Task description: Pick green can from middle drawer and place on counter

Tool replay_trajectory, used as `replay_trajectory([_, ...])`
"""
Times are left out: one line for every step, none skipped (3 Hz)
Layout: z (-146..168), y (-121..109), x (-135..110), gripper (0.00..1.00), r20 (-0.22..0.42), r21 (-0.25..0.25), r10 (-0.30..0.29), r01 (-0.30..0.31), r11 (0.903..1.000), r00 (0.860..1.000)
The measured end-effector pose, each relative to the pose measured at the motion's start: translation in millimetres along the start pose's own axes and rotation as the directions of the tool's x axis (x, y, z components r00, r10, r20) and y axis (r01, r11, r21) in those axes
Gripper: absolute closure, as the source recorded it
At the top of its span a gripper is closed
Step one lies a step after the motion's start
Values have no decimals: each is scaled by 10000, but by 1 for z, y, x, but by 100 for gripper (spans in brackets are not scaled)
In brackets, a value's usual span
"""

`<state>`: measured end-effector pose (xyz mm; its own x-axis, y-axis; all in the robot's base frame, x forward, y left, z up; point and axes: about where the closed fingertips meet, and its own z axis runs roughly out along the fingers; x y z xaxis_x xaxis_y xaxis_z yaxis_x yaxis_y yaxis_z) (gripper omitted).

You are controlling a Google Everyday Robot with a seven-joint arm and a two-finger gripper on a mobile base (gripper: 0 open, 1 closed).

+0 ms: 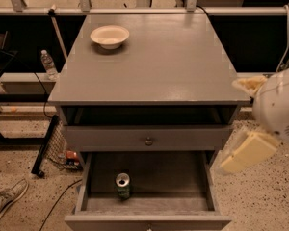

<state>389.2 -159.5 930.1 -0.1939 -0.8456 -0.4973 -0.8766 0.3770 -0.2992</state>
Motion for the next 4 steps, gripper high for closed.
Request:
replay_trajectory([45,22,18,0,482,-243,464,-452,9987,9978])
replay_trajectory([99,40,38,0,694,-524,961,-926,9943,9929])
replay_trajectory([191,75,64,0,827,-987,2073,-1990,9750,9748])
replay_trajectory([195,75,66,0,843,-1019,2118,-2030,9739,9737])
